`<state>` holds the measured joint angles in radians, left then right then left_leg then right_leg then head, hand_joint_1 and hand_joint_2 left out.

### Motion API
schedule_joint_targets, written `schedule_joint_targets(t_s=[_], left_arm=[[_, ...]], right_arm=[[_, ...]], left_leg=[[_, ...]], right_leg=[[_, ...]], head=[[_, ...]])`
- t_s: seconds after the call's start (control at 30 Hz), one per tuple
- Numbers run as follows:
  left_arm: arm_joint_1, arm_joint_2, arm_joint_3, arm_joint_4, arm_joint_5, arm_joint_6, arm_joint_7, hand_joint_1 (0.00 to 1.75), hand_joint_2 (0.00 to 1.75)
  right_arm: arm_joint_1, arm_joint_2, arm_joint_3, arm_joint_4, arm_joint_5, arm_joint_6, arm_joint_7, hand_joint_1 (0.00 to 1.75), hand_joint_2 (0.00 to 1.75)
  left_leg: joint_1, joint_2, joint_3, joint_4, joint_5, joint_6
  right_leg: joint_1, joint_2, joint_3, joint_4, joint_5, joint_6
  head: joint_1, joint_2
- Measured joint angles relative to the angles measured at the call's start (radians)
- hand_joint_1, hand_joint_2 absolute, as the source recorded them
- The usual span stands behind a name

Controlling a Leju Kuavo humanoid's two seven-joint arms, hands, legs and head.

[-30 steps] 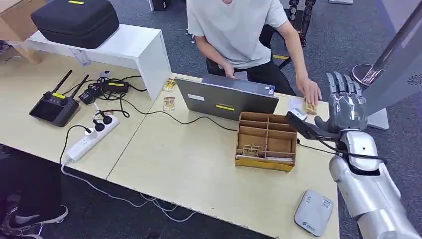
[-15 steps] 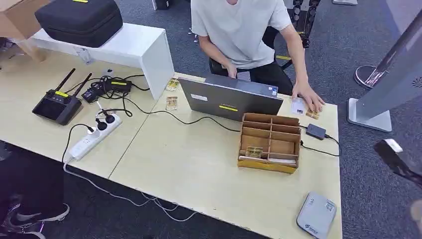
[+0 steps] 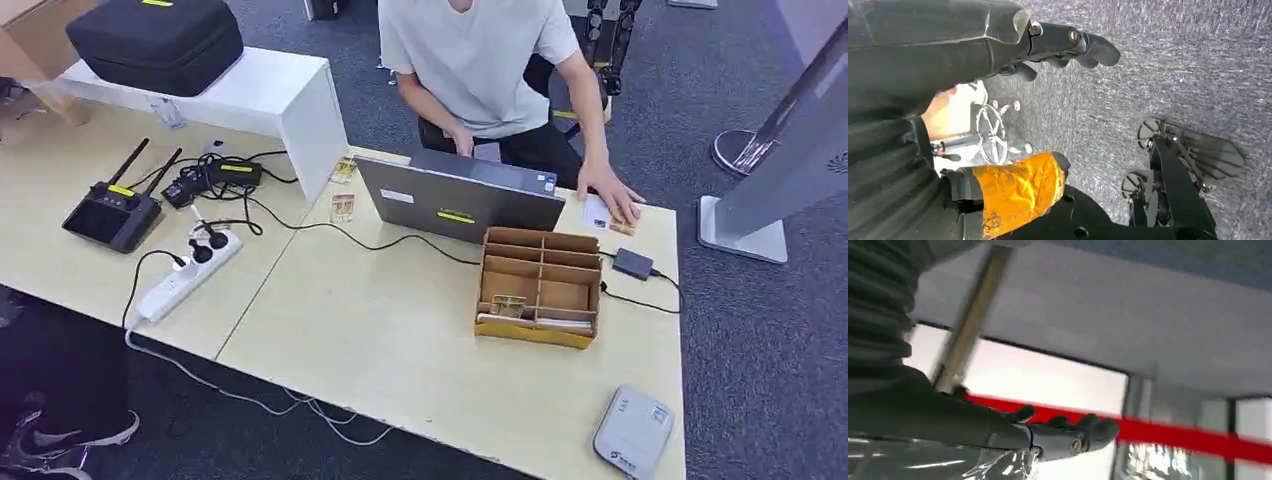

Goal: Pass the card to the sensor for recognition and then transmit it.

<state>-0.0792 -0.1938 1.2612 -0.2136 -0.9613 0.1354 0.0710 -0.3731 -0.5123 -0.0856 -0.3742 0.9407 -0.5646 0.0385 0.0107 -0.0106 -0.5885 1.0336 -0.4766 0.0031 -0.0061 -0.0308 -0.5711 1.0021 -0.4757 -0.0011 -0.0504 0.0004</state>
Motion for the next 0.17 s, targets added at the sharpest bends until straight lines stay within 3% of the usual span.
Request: schedule_joint_targets(t_s=[0.17], left_arm=[[0.0, 0.0, 0.0, 0.0, -0.009, 0.003, 0.011, 0.0, 1.75]], right_arm=[[0.198, 0.081, -0.111, 0.076, 0.005, 0.026, 0.017, 0.0, 1.75]], left_leg=[[0.001, 0.002, 0.002, -0.002, -0.001, -0.002]], right_leg=[[0.001, 0.001, 0.001, 0.0, -0.003, -0.002]], head=[[0.0, 0.0]])
